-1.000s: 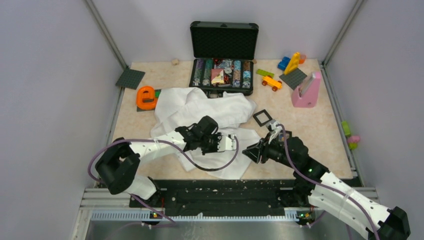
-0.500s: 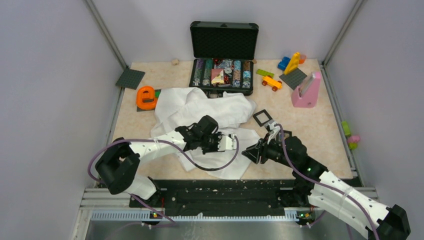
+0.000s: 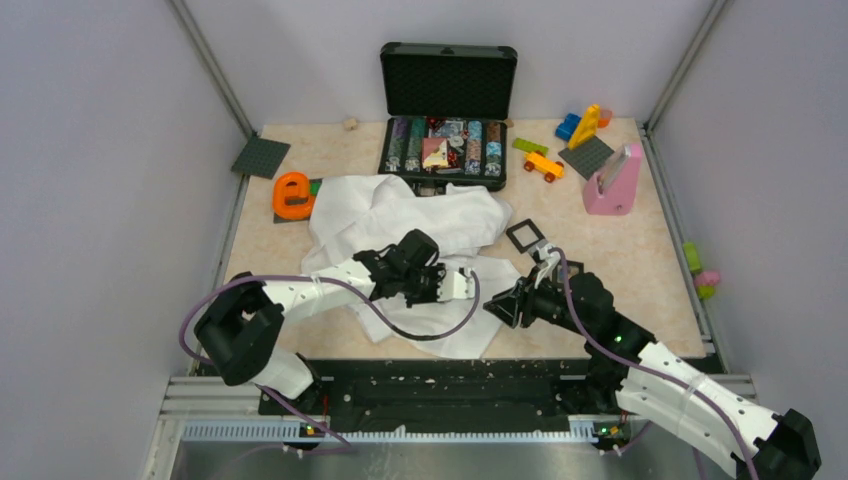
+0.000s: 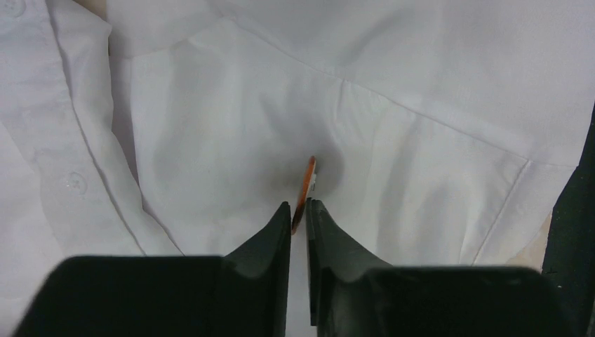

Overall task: Remove the brooch from the garment
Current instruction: Pick up the brooch from the clothes.

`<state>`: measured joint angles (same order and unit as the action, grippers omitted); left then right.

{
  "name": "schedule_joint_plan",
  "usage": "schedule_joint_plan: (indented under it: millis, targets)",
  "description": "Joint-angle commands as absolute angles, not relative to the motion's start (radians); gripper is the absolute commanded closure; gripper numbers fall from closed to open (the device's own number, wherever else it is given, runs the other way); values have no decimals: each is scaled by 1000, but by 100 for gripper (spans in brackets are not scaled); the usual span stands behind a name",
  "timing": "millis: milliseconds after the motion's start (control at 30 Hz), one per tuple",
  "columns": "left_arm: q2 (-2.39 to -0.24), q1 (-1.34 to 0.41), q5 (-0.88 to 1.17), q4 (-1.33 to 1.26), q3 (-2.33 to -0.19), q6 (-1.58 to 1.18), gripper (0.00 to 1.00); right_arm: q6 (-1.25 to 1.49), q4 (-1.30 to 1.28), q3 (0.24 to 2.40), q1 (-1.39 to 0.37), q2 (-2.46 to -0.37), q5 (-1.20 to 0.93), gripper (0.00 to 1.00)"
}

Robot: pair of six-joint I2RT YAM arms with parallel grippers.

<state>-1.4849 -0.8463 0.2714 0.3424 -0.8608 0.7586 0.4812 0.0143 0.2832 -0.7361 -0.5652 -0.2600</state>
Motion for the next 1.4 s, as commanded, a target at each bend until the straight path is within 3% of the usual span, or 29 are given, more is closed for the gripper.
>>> schedule_joint_plan:
  millis: [0,67,333,567,833,900,967,1067,1200,1367]
  targets:
    - [-1500,-847,288,351,-904,773,88,472,57,328,-741,-565,-271,61]
    - [-1510,-847,285,367,-917,774,100,472,54,328,-741,-564,-268,61]
    - [-1489,-860,131,479,-1015,634,100,483,68,303,-741,-562,-225,61]
    - [-1566,-896,-144,822,-1230,398,100,509,175,303,-741,-646,-213,61]
    - [-1673,-918,-227,1140,-1407,173,100,544,315,300,-741,-772,-270,60]
    - [-1710,-920,-252,1202,-1434,119,100,559,371,291,-741,-814,-300,54]
    - [-1717,-919,-210,1213,-1440,106,100,562,402,302,-742,-867,-346,45]
    - [-1654,-908,-52,1123,-1421,114,100,572,473,300,-744,-915,-377,42]
    - [-1518,-855,189,967,-1364,93,100,548,547,269,-744,-905,-384,23]
    - [-1478,-729,405,910,-1345,25,100,515,646,246,-744,-910,-418,20]
